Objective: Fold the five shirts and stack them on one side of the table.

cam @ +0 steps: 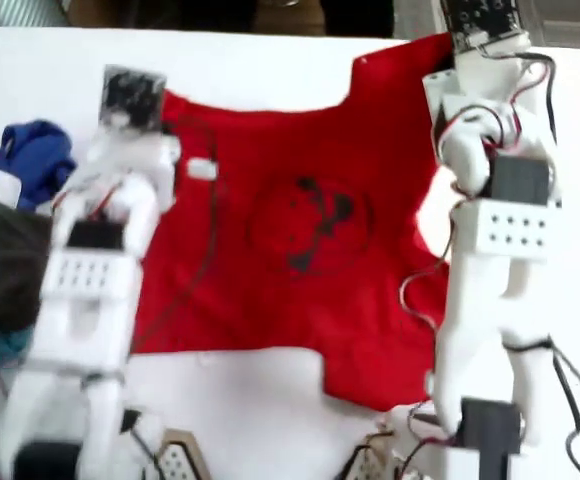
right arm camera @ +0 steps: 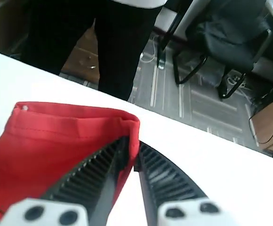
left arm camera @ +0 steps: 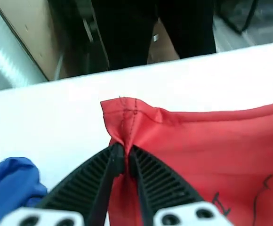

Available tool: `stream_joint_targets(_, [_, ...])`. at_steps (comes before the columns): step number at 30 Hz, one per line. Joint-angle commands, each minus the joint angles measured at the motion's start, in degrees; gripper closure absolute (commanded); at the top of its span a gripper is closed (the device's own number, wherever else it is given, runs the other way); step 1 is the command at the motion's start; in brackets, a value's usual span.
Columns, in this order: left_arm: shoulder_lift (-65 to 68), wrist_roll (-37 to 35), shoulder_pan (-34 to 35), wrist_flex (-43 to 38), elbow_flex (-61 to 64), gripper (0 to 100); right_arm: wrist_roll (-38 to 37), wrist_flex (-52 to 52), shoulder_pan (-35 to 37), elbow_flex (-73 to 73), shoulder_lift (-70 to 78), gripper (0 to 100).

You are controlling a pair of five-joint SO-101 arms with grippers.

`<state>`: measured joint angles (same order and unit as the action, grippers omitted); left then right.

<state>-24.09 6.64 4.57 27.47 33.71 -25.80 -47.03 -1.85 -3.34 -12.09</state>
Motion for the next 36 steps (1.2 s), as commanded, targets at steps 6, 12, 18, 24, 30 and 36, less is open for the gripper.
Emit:
stream_joint_targets(6, [25.23,0.44,-0.26,8.00,-26.77,98,-0.53,14.11,-0.57,-0.70,10.59,97.8])
stream_joint_targets(12, [39.91,0.62,-0.26,14.77,-39.78,98,-0.62,21.32,-0.66,-0.79,18.42,97.8])
stream_joint_targets(18, [51.52,0.44,0.79,20.13,-51.30,98,-0.62,23.78,-1.89,-8.79,27.38,97.8])
stream_joint_targets(24, [58.81,0.44,2.29,25.32,-60.88,98,-0.62,20.09,-4.18,-21.01,34.86,97.8])
stream_joint_targets(30, [64.79,0.44,1.85,25.67,-65.98,98,-0.62,19.47,-3.82,-26.29,48.92,97.8])
stream_joint_targets(36, [69.36,0.44,1.85,25.67,-70.55,98,-0.62,19.47,-4.09,-38.68,63.25,97.8])
